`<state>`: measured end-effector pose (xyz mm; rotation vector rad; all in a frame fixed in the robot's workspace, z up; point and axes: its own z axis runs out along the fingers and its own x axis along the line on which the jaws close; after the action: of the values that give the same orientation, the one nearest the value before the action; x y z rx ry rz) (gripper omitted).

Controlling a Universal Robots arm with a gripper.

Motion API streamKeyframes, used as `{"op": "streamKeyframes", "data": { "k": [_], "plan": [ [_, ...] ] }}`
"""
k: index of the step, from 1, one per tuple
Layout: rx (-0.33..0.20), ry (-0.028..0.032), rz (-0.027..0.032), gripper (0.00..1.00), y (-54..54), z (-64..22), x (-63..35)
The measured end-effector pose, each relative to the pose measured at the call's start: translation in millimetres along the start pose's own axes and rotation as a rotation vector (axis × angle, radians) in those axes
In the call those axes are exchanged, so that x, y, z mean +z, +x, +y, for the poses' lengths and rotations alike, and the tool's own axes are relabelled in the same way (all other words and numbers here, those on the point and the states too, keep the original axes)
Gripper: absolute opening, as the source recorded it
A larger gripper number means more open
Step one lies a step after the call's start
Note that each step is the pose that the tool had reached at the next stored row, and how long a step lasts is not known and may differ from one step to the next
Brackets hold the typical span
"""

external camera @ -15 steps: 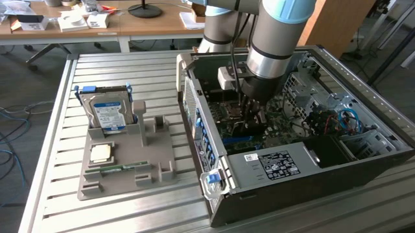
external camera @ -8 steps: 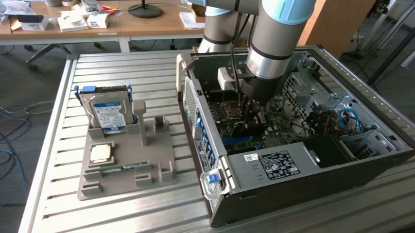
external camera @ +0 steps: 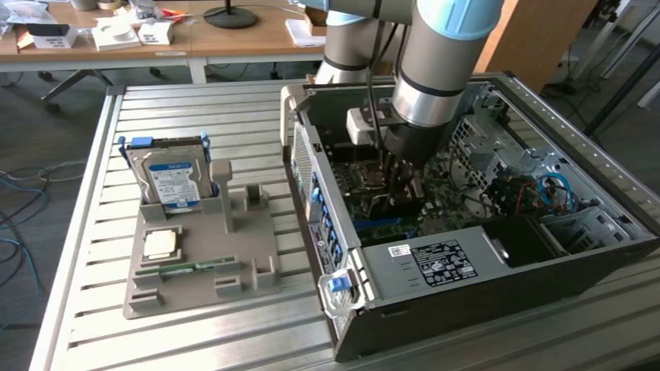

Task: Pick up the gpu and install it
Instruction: 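Insert the gpu into the slot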

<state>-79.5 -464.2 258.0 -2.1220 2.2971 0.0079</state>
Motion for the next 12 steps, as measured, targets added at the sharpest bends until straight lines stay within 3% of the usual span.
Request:
{"op": "streamKeyframes", "data": {
  "k": [12],
  "plan": [
    [0.000, -0.0003, 0.0001, 0.26, 2.4, -0.8, 0.0]
  ]
}}
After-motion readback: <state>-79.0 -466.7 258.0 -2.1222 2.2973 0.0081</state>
